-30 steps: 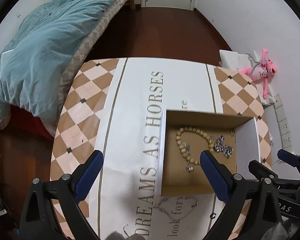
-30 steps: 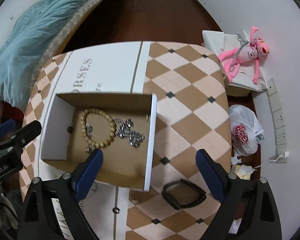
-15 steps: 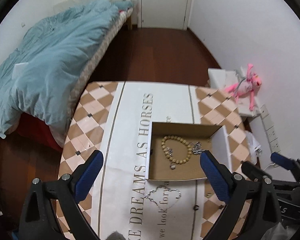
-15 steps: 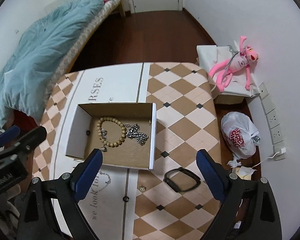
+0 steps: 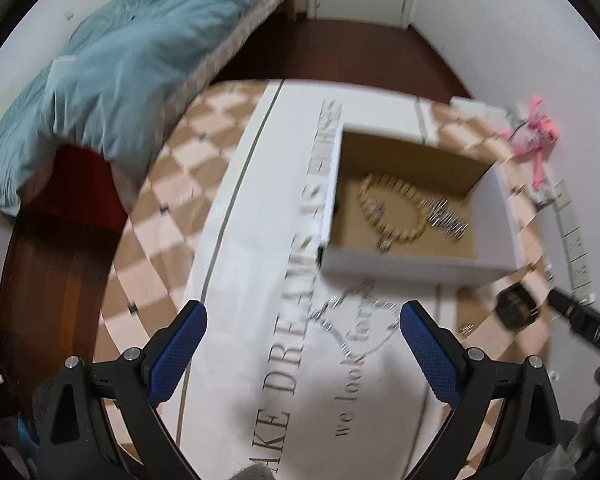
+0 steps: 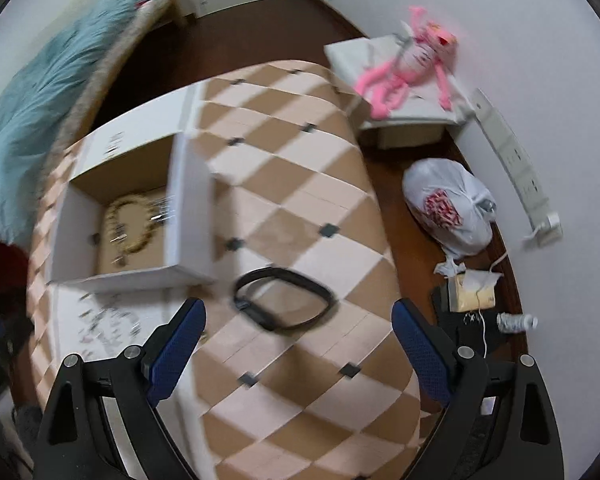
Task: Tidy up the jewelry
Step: 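Grasp the black smartwatch with the right tool while the left tool grasps the silver heart necklace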
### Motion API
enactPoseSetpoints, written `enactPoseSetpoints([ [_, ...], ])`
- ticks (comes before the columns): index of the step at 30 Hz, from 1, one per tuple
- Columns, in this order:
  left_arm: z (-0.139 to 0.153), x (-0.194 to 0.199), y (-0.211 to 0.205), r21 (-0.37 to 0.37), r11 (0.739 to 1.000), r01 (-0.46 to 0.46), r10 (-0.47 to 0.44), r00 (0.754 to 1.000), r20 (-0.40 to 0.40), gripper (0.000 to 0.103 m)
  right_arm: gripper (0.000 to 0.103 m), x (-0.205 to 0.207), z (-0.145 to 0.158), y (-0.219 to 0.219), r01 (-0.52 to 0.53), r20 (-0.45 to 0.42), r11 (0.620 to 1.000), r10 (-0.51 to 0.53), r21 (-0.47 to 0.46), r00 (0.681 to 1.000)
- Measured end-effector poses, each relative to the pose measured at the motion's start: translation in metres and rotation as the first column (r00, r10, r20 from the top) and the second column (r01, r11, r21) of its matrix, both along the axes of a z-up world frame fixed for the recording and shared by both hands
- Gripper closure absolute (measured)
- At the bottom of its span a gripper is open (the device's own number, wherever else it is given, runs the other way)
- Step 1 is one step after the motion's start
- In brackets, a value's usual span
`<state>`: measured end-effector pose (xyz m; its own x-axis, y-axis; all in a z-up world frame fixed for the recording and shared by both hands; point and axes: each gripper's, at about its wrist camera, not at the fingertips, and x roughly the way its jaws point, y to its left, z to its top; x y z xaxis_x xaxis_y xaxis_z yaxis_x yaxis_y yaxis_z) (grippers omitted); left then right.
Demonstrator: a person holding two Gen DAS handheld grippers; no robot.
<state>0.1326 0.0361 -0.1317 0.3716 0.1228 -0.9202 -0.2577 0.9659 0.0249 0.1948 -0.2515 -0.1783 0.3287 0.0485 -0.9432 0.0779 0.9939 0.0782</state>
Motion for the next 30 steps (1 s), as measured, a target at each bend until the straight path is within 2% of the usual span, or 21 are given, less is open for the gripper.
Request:
enactPoseSetpoints([
  [2,-0.011,-0.004,0.001,0.011,1.000,-0.010,0.010,1.000,-0.022,0.004,0.042,0.007,-0.018,-0.004,0.016,-0.038,1.000,-0.016,0.000,0.999],
  [5,-0.024,-0.007,0.004,0.035,0.999,-0.019,0.020,0.999,-0.046,0.004,0.054,0.015,-0.037,-0.001,0.004,-0.056,1.000,-0.005,-0.020,0.998],
  [7,-0.029,-0.010,0.005,0.044,0.999,-0.016,0.018,0.998,-0.056,0.004,0.066,0.016,-0.044,0.005,-0.026,-0.061,0.999,0.024,-0.031,0.998],
  [8,-0.031,-0.011,0.006,0.051,0.999,-0.015,0.018,0.998,-0.060,0.004,0.079,0.017,-0.047,0.008,-0.043,-0.067,0.998,0.040,-0.038,0.997],
  [10,-0.035,-0.014,0.007,0.061,0.998,-0.006,0.010,0.998,-0.065,0.004,0.089,0.015,-0.049,0.013,-0.064,-0.053,0.997,0.062,-0.047,0.997],
  [14,-0.043,-0.024,0.012,0.044,0.999,0.008,-0.004,0.997,-0.074,0.004,0.092,-0.002,-0.036,0.021,-0.091,0.000,0.996,0.091,-0.027,0.996],
  [19,-0.053,-0.035,0.020,-0.049,0.999,0.009,-0.014,0.996,-0.086,0.005,0.092,-0.037,-0.020,0.028,-0.114,0.029,0.992,0.113,0.045,0.993],
  [23,-0.059,-0.031,0.019,-0.131,0.991,0.009,-0.021,0.996,-0.086,0.005,0.093,-0.059,-0.021,0.034,-0.112,0.026,0.991,0.110,0.075,0.994],
  [27,-0.059,-0.016,0.015,-0.155,0.988,0.010,-0.018,0.998,-0.052,0.006,0.093,-0.062,-0.032,0.033,-0.078,0.010,0.993,0.077,0.086,0.997],
  [29,-0.061,-0.005,0.011,-0.148,0.989,0.019,-0.027,0.998,-0.055,0.018,0.093,-0.060,-0.036,0.033,-0.062,0.010,0.995,0.061,0.078,0.998],
  [30,-0.063,0.000,0.008,-0.144,0.989,0.027,-0.036,0.998,-0.058,0.021,0.093,-0.058,-0.039,0.032,-0.057,0.010,0.995,0.057,0.076,0.998],
])
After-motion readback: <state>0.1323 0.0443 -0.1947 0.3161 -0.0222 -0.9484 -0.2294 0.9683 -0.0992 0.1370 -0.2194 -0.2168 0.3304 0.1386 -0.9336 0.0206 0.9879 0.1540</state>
